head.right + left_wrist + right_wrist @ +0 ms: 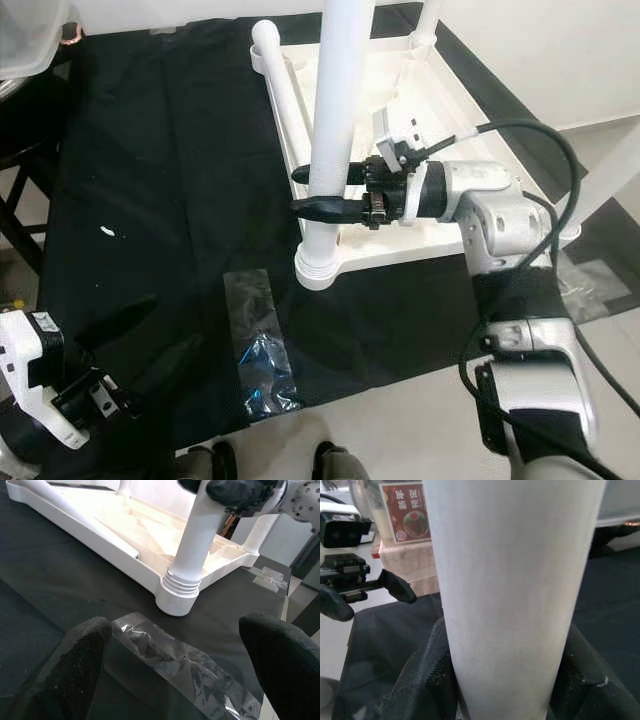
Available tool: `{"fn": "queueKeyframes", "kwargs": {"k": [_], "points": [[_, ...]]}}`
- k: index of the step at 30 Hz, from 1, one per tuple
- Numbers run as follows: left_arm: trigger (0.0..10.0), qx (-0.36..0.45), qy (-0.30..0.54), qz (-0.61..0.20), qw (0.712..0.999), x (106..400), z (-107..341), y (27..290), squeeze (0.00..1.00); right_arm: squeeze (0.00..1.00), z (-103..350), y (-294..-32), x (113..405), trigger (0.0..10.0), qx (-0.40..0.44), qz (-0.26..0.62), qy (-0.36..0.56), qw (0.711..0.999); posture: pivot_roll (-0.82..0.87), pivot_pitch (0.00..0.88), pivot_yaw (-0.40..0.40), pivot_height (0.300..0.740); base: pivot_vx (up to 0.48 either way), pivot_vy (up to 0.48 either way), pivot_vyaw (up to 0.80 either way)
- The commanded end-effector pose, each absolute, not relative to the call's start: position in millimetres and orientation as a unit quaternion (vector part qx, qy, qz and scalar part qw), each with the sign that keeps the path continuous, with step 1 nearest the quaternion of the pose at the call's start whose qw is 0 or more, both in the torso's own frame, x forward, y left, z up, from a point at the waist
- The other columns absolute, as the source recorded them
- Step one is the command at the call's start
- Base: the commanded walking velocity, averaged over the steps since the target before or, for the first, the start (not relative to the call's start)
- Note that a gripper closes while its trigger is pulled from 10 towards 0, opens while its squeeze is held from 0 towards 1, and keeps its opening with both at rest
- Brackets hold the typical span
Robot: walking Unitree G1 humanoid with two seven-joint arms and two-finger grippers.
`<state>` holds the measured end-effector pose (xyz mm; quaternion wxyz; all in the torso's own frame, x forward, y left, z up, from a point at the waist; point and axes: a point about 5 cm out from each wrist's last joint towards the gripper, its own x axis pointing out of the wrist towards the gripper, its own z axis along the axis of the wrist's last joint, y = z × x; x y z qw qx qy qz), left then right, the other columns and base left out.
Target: Building children table
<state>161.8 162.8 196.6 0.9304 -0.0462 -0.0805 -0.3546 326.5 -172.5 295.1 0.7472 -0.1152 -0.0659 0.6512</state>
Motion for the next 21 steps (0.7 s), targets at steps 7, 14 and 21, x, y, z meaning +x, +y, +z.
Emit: {"fn": "queueKeyframes", "kwargs": {"k": [7, 14, 21], "points": [[10.0, -0.051, -0.071, -0.356, 0.931, 162, 191, 162, 0.00, 0.00, 194, -128, 285, 0.0, 0.014, 0.309, -0.018, 0.951, 0.03, 0.270, -0.034, 0.740, 0.000, 0.000, 0.00], [10.0, -0.056, -0.071, -0.368, 0.925, 169, 189, 160, 0.00, 0.00, 156, -123, 250, 0.0, -0.058, 0.147, 0.066, 0.985, 0.02, 0.251, -0.029, 0.740, 0.000, 0.000, 0.00], [10.0, -0.051, -0.075, -0.365, 0.927, 173, 189, 159, 0.00, 0.00, 166, -107, 253, 6.9, -0.067, 0.194, 0.036, 0.978, 0.03, 0.238, -0.036, 0.740, 0.000, 0.000, 0.00]]}}
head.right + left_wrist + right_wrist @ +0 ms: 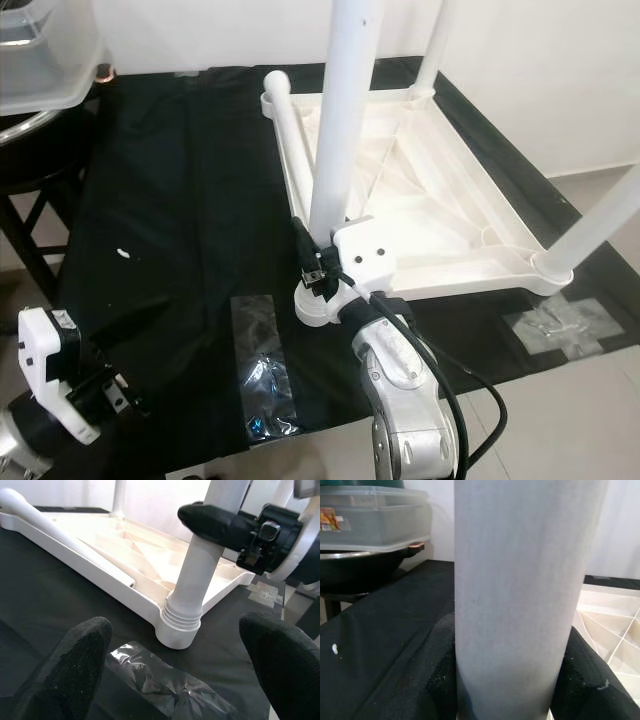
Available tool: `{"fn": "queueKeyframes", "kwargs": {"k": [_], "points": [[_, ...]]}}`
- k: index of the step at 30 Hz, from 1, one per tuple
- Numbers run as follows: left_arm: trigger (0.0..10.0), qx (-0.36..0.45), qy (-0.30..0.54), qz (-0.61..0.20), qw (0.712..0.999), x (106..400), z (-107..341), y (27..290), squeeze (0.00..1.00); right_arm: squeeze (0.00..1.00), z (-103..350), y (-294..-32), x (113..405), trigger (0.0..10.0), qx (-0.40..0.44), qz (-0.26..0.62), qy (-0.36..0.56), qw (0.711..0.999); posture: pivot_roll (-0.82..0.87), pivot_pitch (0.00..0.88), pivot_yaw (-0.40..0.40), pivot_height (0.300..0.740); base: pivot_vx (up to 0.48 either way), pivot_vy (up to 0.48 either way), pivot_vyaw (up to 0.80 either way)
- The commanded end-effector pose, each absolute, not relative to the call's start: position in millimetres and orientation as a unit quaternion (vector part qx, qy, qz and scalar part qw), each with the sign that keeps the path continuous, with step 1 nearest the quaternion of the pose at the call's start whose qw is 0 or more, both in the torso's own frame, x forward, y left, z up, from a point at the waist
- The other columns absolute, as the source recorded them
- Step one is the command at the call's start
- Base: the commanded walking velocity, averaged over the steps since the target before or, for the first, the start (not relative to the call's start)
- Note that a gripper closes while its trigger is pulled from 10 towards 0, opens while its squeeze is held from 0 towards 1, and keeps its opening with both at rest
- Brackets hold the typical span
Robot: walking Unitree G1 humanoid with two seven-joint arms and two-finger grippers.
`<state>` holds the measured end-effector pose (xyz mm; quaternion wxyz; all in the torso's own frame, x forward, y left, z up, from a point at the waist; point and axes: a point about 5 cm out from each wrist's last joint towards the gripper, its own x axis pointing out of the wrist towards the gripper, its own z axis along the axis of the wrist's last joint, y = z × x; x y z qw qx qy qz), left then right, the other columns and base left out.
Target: Building children table
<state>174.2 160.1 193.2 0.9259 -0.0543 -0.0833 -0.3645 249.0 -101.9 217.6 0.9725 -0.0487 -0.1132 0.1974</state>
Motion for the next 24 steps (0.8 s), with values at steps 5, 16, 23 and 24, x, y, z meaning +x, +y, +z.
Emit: {"fn": "queueKeyframes", "kwargs": {"k": [5, 16, 23, 24], "points": [[10.0, -0.047, -0.071, -0.359, 0.929, 173, 187, 162, 0.00, 1.00, 193, -88, 248, 10.0, 0.004, 0.263, -0.035, 0.964, 0.04, 0.238, -0.040, 0.740, 0.000, 0.000, 0.00], [10.0, -0.049, -0.071, -0.362, 0.928, 173, 186, 158, 0.00, 0.07, 223, -82, 262, 10.0, -0.005, 0.452, -0.083, 0.888, 0.04, 0.243, -0.046, 0.740, 0.000, 0.000, 0.00], [10.0, -0.048, -0.071, -0.359, 0.929, 171, 186, 158, 0.00, 0.00, 245, -105, 299, 10.0, -0.053, 0.503, -0.097, 0.857, 0.06, 0.249, -0.045, 0.740, 0.000, 0.000, 0.00], [10.0, -0.048, -0.071, -0.359, 0.929, 171, 186, 158, 0.00, 0.00, 247, -107, 302, 10.0, -0.053, 0.505, -0.098, 0.856, 0.06, 0.249, -0.045, 0.740, 0.000, 0.000, 0.00]]}}
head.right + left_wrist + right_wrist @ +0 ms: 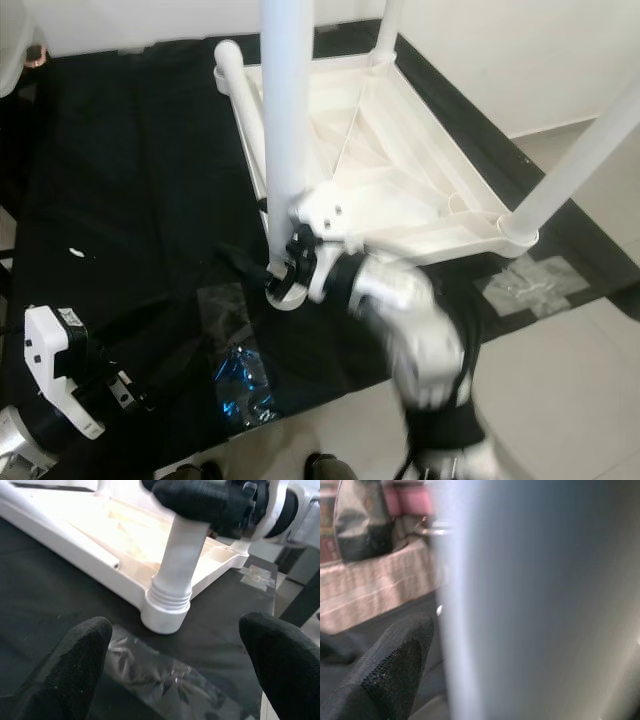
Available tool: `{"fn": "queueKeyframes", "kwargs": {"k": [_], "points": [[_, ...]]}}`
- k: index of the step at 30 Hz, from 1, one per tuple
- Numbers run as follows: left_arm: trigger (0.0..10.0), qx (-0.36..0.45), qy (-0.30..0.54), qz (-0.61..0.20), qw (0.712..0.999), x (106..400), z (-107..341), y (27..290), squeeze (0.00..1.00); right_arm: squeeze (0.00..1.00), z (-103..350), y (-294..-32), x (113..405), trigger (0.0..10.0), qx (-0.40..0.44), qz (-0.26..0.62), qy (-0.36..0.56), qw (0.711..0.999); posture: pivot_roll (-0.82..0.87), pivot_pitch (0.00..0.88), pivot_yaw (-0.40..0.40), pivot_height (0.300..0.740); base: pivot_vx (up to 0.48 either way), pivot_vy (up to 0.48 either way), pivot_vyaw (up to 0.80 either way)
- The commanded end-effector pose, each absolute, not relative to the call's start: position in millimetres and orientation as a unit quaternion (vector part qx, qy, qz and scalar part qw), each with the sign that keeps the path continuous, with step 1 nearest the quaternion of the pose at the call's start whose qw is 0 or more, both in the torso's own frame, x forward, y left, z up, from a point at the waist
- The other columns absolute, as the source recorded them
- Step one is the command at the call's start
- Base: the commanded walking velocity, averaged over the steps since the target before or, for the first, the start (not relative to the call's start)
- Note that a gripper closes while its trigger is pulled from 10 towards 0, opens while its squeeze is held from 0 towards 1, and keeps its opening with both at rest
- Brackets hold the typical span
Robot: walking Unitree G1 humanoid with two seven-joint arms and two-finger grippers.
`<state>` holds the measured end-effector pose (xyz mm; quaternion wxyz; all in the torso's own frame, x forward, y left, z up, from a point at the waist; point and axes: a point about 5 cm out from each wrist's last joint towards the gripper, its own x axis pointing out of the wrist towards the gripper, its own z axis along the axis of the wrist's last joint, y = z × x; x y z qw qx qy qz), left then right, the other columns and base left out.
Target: Building children table
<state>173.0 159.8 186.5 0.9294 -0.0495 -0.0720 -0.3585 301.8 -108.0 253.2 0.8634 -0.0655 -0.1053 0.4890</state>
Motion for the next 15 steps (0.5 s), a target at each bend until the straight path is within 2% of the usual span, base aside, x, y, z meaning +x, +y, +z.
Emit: {"fn": "queueKeyframes", "kwargs": {"k": [1, 4, 7, 8, 9, 11, 12, 13, 15], "points": [[10.0, -0.048, -0.071, -0.359, 0.929, 170, 186, 158, 0.00, 0.00, 253, -109, 311, 10.0, -0.058, 0.505, -0.102, 0.855, 0.06, 0.256, -0.051, 0.740, 0.000, 0.000, 0.00], [10.0, -0.048, -0.070, -0.358, 0.930, 168, 186, 158, 0.00, 0.00, 264, -111, 324, 10.0, -0.070, 0.519, -0.110, 0.845, 0.07, 0.259, -0.054, 0.740, 0.000, 0.000, 0.00], [10.0, -0.046, -0.067, -0.355, 0.931, 165, 187, 159, 0.00, 0.00, 272, -111, 330, 10.0, -0.091, 0.555, -0.110, 0.819, 0.09, 0.267, -0.056, 0.740, 0.000, 0.000, 0.00], [10.0, -0.046, -0.067, -0.355, 0.931, 165, 187, 159, 0.00, 0.00, 272, -111, 330, 10.0, -0.091, 0.555, -0.110, 0.819, 0.09, 0.267, -0.056, 0.740, 0.000, 0.000, 0.00], [10.0, -0.045, -0.066, -0.353, 0.932, 164, 187, 160, 0.00, 0.00, 273, -111, 332, 10.0, -0.098, 0.583, -0.105, 0.799, 0.09, 0.270, -0.057, 0.740, 0.000, 0.000, 0.00], [10.0, -0.045, -0.065, -0.353, 0.932, 164, 187, 160, 0.00, 0.00, 273, -111, 332, 10.0, -0.101, 0.592, -0.103, 0.793, 0.09, 0.270, -0.057, 0.740, 0.000, 0.000, 0.00], [10.0, -0.045, -0.065, -0.352, 0.933, 164, 187, 160, 0.00, 0.00, 274, -111, 332, 2.0, -0.101, 0.603, -0.102, 0.785, 0.10, 0.272, -0.056, 0.740, 0.000, 0.000, 0.00], [10.0, -0.045, -0.065, -0.352, 0.933, 163, 187, 160, 0.00, 0.00, 274, -111, 332, 0.0, -0.100, 0.611, -0.099, 0.779, 0.10, 0.272, -0.056, 0.740, 0.000, 0.000, 0.00], [10.0, -0.045, -0.065, -0.352, 0.933, 163, 187, 160, 0.00, 0.00, 273, -112, 331, 0.0, -0.098, 0.619, -0.095, 0.773, 0.10, 0.273, -0.056, 0.740, 0.000, 0.000, 0.00]]}}
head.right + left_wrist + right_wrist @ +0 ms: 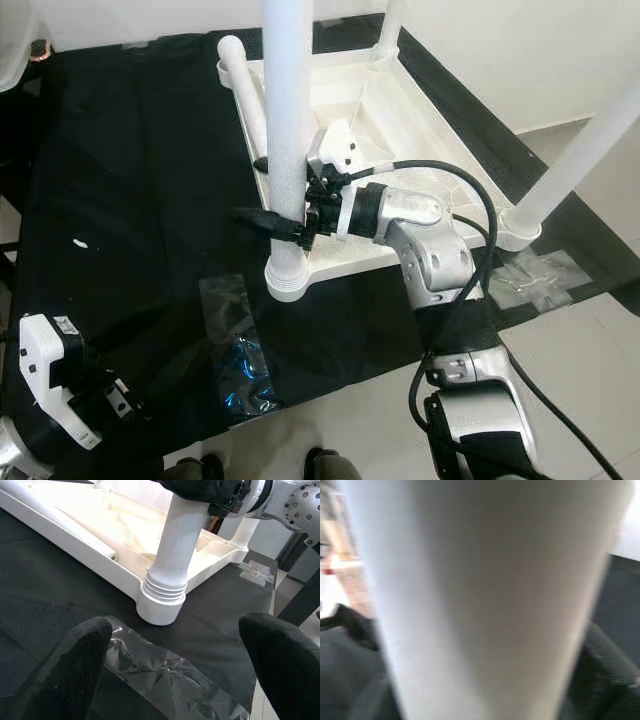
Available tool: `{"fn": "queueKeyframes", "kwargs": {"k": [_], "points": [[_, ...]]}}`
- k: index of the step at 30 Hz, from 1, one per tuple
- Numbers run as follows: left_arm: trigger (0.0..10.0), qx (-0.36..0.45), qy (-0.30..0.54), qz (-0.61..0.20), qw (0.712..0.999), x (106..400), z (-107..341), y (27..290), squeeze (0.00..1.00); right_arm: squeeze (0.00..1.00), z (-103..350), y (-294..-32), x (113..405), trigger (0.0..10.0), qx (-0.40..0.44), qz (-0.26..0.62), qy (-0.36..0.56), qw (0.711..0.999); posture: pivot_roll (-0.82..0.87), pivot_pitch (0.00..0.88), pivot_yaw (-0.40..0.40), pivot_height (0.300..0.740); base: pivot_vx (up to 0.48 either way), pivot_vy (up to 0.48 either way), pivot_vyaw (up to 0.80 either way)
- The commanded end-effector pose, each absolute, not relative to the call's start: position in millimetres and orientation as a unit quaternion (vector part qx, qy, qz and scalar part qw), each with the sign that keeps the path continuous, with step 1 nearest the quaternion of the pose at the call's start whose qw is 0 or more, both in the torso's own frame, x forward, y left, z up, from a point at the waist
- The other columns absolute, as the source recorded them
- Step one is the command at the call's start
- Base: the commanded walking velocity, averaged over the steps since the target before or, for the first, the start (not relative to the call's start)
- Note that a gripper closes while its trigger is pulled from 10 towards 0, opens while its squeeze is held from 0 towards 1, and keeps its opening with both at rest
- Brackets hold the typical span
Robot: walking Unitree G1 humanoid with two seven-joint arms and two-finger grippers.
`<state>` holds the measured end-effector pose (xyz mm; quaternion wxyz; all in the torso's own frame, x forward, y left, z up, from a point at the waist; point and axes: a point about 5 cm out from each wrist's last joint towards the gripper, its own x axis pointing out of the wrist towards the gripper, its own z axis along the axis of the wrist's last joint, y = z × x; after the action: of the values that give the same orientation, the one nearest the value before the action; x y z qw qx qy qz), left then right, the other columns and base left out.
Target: Building children table
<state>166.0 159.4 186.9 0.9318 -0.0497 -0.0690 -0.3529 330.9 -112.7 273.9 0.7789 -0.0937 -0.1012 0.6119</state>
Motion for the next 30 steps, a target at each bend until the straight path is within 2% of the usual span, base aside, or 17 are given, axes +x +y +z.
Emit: {"fn": "queueKeyframes", "kwargs": {"k": [1, 6, 9, 13, 14, 15, 16, 17, 18, 19, 20, 21, 30], "points": [[10.0, -0.045, -0.065, -0.352, 0.933, 163, 187, 160, 0.00, 0.00, 273, -112, 331, 0.0, -0.098, 0.619, -0.095, 0.773, 0.10, 0.273, -0.056, 0.740, 0.000, 0.000, 0.00], [10.0, -0.046, -0.062, -0.352, 0.933, 163, 186, 160, 0.00, 0.00, 263, -115, 330, 0.0, -0.093, 0.637, -0.083, 0.760, 0.09, 0.268, -0.054, 0.740, 0.000, 0.000, 0.00], [10.0, -0.046, -0.061, -0.353, 0.932, 164, 185, 160, 0.00, 0.00, 252, -116, 326, 0.0, -0.080, 0.631, -0.073, 0.768, 0.08, 0.262, -0.060, 0.740, 0.000, 0.000, 0.00], [10.0, -0.047, -0.062, -0.353, 0.932, 164, 185, 159, 0.00, 0.00, 227, -110, 307, 0.0, -0.050, 0.599, -0.058, 0.797, 0.07, 0.257, -0.061, 0.740, 0.000, 0.000, 0.00], [10.0, -0.048, -0.062, -0.352, 0.933, 165, 184, 160, 0.00, 0.00, 208, -100, 297, 0.0, -0.039, 0.557, -0.034, 0.829, 0.06, 0.253, -0.065, 0.740, 0.000, 0.000, 0.00], [10.0, -0.048, -0.061, -0.352, 0.933, 165, 183, 160, 0.00, 0.00, 185, -92, 291, 0.0, -0.044, 0.451, -0.001, 0.892, 0.05, 0.252, -0.061, 0.740, 0.000, 0.000, 0.00], [10.0, -0.048, -0.060, -0.352, 0.933, 166, 182, 161, 0.00, 0.00, 171, -89, 286, 0.0, -0.051, 0.368, 0.018, 0.928, 0.05, 0.252, -0.061, 0.740, 0.000, 0.000, 0.00], [10.0, -0.048, -0.060, -0.352, 0.933, 166, 182, 161, 0.00, 0.00, 171, -89, 286, 0.0, -0.051, 0.368, 0.018, 0.928, 0.05, 0.252, -0.061, 0.740, 0.000, 0.000, 0.00], [10.0, -0.048, -0.060, -0.352, 0.933, 166, 181, 161, 0.00, 0.00, 152, -97, 274, 0.0, -0.090, 0.244, 0.060, 0.964, 0.04, 0.251, -0.059, 0.740, 0.000, 0.000, 0.00], [10.0, -0.048, -0.060, -0.352, 0.933, 166, 181, 161, 0.00, 0.00, 152, -97, 274, 0.0, -0.090, 0.244, 0.060, 0.964, 0.04, 0.251, -0.059, 0.740, 0.000, 0.000, 0.00], [10.0, -0.049, -0.061, -0.352, 0.933, 168, 181, 160, 0.00, 0.00, 146, -101, 262, 0.0, -0.125, 0.189, 0.064, 0.972, 0.04, 0.251, -0.054, 0.740, 0.000, 0.000, 0.00], [10.0, -0.050, -0.062, -0.352, 0.933, 169, 181, 160, 0.00, 0.00, 144, -103, 253, 0.0, -0.145, 0.170, 0.061, 0.973, 0.04, 0.251, -0.052, 0.740, 0.000, 0.000, 0.00], [10.0, -0.045, -0.063, -0.355, 0.932, 174, 177, 159, 0.00, 0.00, 148, -105, 259, 0.0, -0.109, 0.149, 0.054, 0.981, 0.02, 0.230, -0.048, 0.740, 0.000, 0.000, 0.00]]}}
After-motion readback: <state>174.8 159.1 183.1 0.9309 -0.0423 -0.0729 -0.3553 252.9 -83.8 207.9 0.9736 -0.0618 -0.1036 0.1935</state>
